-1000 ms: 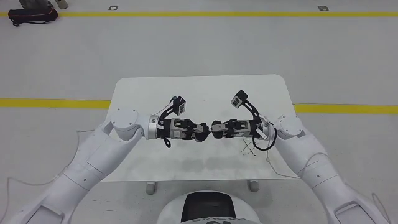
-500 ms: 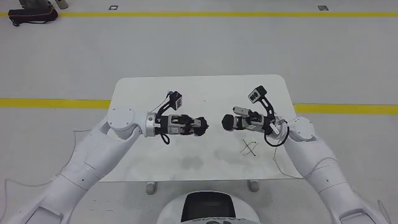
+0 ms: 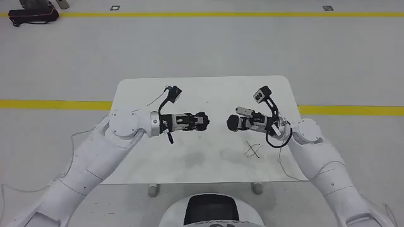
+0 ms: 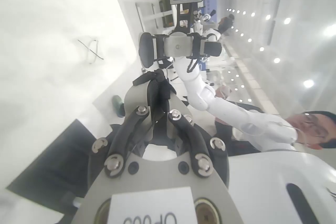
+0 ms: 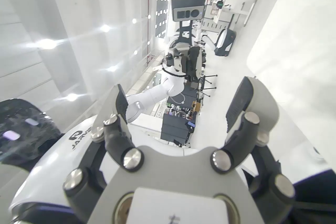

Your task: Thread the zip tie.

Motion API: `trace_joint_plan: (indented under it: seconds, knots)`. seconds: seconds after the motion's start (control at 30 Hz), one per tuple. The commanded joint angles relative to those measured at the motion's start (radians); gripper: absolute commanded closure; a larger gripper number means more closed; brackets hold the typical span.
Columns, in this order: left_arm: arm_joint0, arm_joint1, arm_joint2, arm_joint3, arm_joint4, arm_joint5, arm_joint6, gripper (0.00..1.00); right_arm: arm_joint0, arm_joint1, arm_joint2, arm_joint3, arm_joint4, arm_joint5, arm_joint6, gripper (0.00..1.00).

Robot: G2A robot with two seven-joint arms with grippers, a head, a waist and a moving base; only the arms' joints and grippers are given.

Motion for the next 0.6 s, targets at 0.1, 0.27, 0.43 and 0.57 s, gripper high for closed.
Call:
trace_joint_plan:
  seconds: [0.1,0.27,0.43,0.57]
  knots:
    - [0.025,0.012,-0.020,-0.048,0.099,-0.013,0.025,1.00,-0.019,0.015,0.043,-0.021,-0.130,0.002,-0.078,0.00]
    - [0.045,0.016,-0.028,-0.069,0.130,-0.013,0.041,1.00,-0.043,0.032,0.074,-0.063,-0.340,0.032,-0.179,0.00]
    - [0.053,0.016,-0.033,-0.069,0.116,-0.022,0.055,1.00,-0.043,0.032,0.074,-0.063,-0.340,0.032,-0.179,0.00]
    - [0.053,0.016,-0.033,-0.069,0.116,-0.022,0.055,1.00,-0.043,0.032,0.074,-0.063,-0.340,0.032,-0.179,0.00]
